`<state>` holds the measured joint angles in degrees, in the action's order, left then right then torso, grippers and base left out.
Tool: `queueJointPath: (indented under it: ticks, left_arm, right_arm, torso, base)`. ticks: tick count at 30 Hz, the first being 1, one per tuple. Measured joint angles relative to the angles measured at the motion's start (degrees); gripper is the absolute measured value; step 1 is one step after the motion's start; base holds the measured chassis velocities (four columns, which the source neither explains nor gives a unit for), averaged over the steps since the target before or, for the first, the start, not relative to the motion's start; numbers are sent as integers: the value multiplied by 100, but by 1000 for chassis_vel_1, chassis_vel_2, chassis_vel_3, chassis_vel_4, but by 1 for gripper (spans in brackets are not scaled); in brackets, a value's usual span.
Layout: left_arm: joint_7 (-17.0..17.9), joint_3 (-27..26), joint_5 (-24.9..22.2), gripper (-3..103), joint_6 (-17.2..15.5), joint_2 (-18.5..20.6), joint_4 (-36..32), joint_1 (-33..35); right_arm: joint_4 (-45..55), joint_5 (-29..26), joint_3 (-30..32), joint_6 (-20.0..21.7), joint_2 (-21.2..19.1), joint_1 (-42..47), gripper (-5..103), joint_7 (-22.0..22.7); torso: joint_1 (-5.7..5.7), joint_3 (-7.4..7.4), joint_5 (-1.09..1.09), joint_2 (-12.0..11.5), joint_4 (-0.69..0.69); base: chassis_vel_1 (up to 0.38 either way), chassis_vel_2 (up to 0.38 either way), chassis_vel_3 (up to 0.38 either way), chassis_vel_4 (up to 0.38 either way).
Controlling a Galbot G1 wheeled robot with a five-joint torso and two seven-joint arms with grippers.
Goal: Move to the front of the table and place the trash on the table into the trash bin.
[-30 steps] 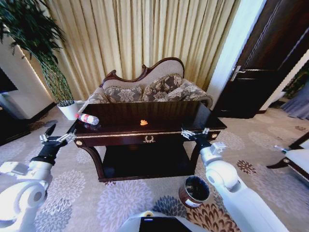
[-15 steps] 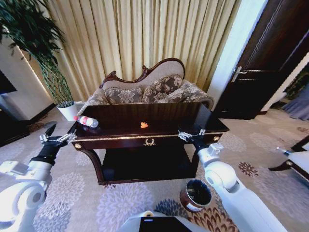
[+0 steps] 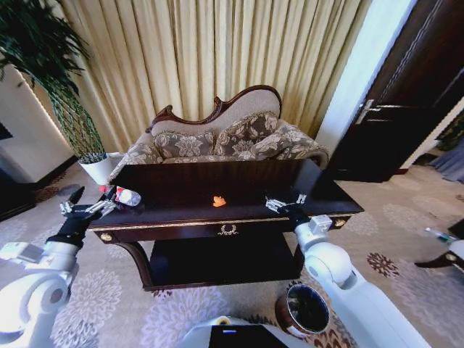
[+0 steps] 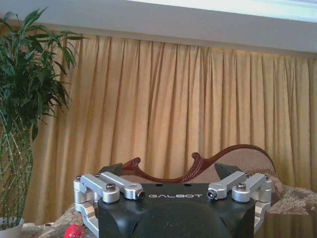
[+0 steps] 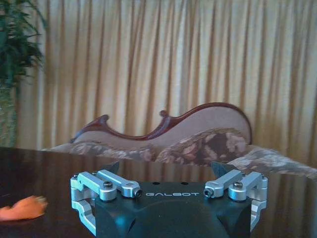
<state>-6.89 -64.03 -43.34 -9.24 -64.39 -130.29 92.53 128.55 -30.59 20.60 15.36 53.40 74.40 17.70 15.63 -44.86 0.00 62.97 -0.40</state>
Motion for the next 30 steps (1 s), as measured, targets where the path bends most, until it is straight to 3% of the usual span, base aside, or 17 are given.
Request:
queueJointPath:
  ticks: [4,6,9,11,14,16,21,23,25,26,30]
  left_arm:
    - [-4,0,0,100,6,-4,1,4]
    - [-5,3,0,100,8,-13,1,-4]
    - [-6,10,0,100,8,-21,-2,-6]
    - [-7,19,0,100,8,-55,-21,-7]
    - [-10,37,22,100,10,-105,-36,-8]
    - [-11,45,32,100,10,-122,-45,-8]
    - [-14,85,85,100,10,-179,-88,-3]
    - [-15,88,94,100,10,-193,-91,-14]
    - [-15,83,94,100,10,-193,-91,-14]
    - [-14,54,87,100,11,-182,-92,1]
    - [-12,11,81,100,11,-157,-96,41]
  right_arm:
    - [217,-429,-240,398,-322,-143,100,226]
    - [397,-1074,-423,956,-684,-463,100,537]
    - [467,-1388,-456,1189,-823,-612,100,630]
    - [612,-2088,-493,1711,-1132,-892,100,821]
    - [668,-2479,-521,1953,-1369,-1038,100,875]
    - [666,-2545,-534,1982,-1430,-1077,100,868]
    - [357,-2602,-619,1874,-1703,-1335,100,358]
    - [-141,-2514,-769,1510,-1784,-1621,100,-176]
    - [-285,-2496,-831,1399,-1794,-1720,100,-294]
    - [-747,-2479,-1122,1131,-1804,-2155,100,-566]
    - [-1097,-2630,-1639,1055,-1867,-2869,100,-629]
  torso:
    - [-1,0,1,1,0]
    - [0,-1,0,0,0]
    - [1,-2,1,0,1]
    - [2,-2,0,-1,2]
    - [2,-1,0,-1,-1]
    - [1,-1,0,0,-1]
    - [1,-1,0,-1,-1]
    - [1,-2,0,-1,0]
    - [1,-2,1,-1,0]
    - [1,-2,2,-1,0]
    - [2,-2,1,-1,1]
  base:
    - [0,0,0,0]
    - [0,0,0,0]
    - [0,0,0,0]
    - [0,0,0,0]
    - [0,0,0,0]
    - [0,0,0,0]
    - [0,0,0,0]
    - [0,0,0,0]
    - [0,0,0,0]
    - [0,0,0,0]
    - [0,0,0,0]
